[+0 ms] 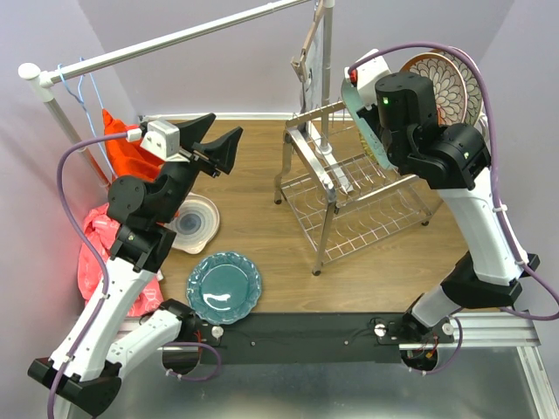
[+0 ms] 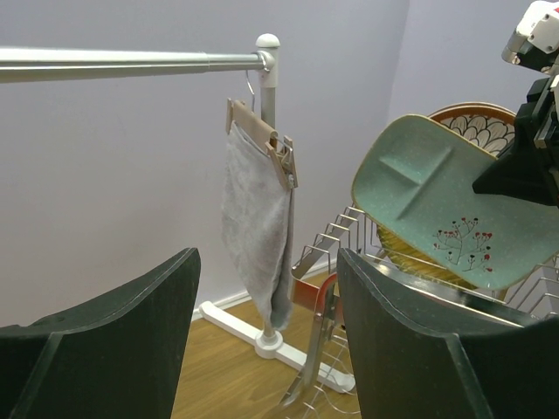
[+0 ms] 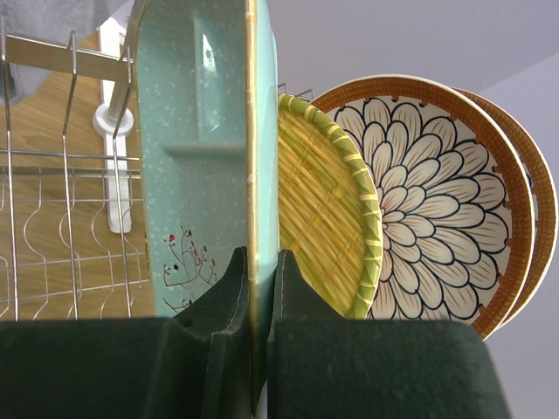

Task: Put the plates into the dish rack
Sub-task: Insert the plate into the dish rack

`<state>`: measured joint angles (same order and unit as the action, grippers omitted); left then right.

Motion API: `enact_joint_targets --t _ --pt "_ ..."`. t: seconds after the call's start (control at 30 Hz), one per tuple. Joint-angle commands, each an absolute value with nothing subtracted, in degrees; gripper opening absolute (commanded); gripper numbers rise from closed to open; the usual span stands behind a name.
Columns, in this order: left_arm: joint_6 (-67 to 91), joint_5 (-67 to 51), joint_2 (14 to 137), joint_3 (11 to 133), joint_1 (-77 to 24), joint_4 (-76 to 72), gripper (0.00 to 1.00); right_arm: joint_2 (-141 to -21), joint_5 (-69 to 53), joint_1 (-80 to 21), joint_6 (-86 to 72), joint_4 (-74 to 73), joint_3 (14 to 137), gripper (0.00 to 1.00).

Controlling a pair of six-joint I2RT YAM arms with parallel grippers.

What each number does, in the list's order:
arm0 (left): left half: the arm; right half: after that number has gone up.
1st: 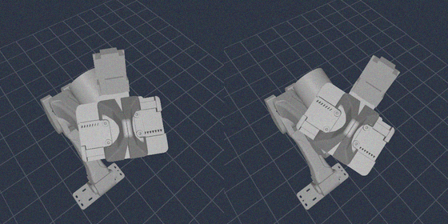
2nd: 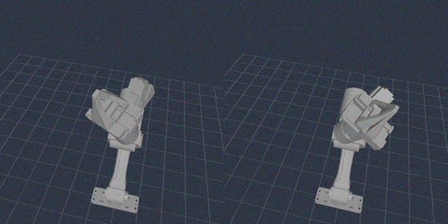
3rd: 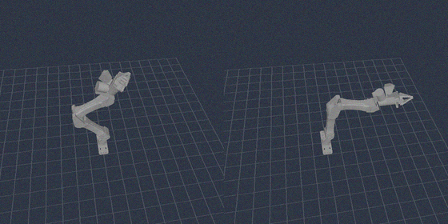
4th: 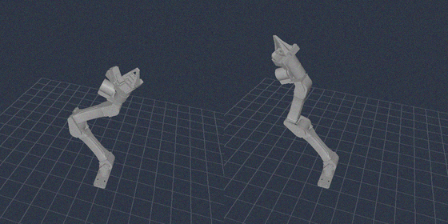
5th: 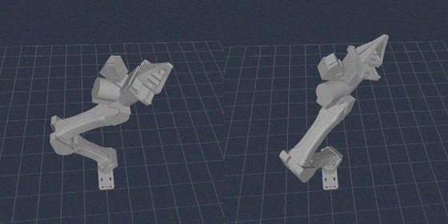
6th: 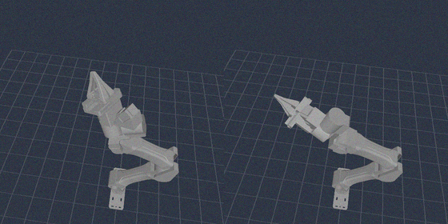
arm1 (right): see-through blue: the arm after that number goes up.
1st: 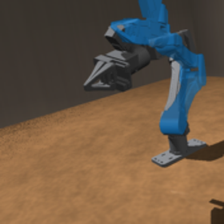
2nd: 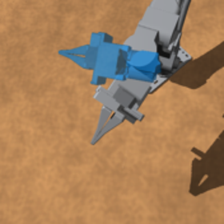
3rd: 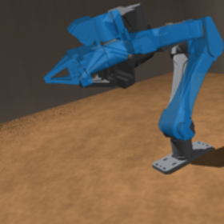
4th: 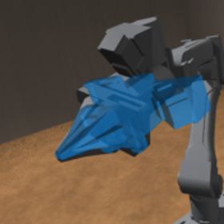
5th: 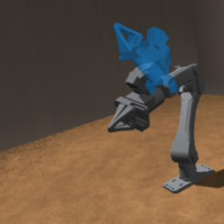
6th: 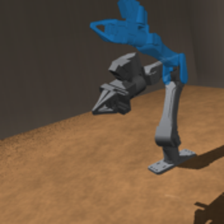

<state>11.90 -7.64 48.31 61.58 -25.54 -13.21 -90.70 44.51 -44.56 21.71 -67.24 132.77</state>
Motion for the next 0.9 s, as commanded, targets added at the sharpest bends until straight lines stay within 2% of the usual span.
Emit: enact_joint_targets --t 0.0,0.87 --pt "11.69 -8.35 47.37 61.35 -25.14 -13.71 0.73 -91.05 45.79 -44.74 21.18 -70.84 132.98 0.13" --pt "11.51 -8.96 47.37 61.35 -24.35 -13.62 0.73 -92.37 44.91 -44.74 21.36 -70.58 133.59 0.18"
